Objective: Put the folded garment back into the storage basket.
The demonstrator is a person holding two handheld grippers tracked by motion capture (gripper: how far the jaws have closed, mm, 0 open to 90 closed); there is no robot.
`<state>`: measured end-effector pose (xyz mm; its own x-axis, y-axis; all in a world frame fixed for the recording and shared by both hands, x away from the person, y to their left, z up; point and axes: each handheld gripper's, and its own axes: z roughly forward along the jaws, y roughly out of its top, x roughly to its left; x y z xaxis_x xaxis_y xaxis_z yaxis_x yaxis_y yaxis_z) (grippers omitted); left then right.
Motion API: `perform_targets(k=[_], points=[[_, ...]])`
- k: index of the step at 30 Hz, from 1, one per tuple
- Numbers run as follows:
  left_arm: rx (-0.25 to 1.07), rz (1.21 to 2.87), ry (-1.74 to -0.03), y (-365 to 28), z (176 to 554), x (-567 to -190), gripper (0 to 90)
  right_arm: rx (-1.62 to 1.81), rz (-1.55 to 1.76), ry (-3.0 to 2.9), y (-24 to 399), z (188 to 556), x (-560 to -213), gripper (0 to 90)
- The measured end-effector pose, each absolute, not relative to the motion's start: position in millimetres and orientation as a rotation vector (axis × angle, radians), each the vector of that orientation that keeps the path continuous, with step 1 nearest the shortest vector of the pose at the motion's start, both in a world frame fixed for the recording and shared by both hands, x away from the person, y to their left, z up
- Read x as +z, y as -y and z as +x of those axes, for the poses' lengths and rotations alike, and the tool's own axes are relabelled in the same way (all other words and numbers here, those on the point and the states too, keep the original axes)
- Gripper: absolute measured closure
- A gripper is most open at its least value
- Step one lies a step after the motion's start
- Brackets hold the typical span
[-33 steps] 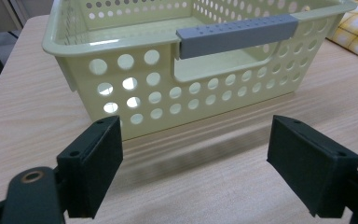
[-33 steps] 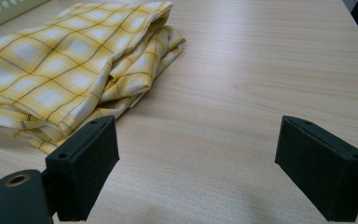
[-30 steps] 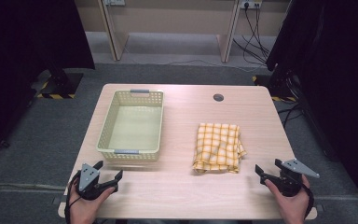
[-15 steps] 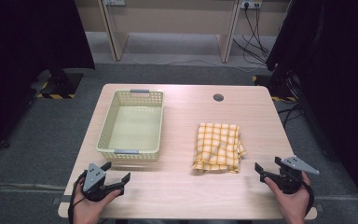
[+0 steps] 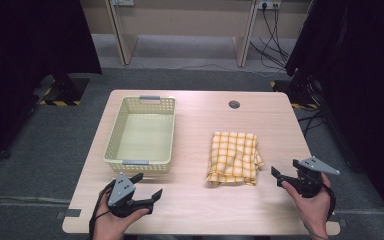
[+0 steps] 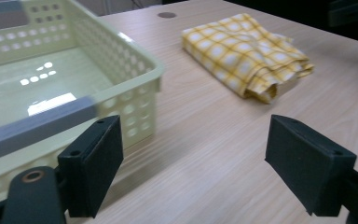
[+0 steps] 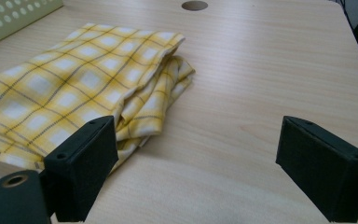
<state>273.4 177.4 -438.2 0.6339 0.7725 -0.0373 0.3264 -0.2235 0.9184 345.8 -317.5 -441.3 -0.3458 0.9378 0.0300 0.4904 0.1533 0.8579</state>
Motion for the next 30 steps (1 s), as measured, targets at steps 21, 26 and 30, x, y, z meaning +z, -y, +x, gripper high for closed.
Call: perform_targets(k=[21,26,30], points=[[0.385,1.998,-0.687,-82.7,315.0,-433.1,19.9,1.05,1.304,-2.055,284.4,399.6,-420.7,12.9],[0.365,2.04,-0.668,-60.6,329.1,-433.6,19.8,1.025,1.295,-2.09,274.4,413.1,-417.4,12.9],[0.336,2.06,-0.681,-46.2,340.3,-437.0,19.8,1.0,1.322,-2.118,268.9,423.7,-418.1,12.6]])
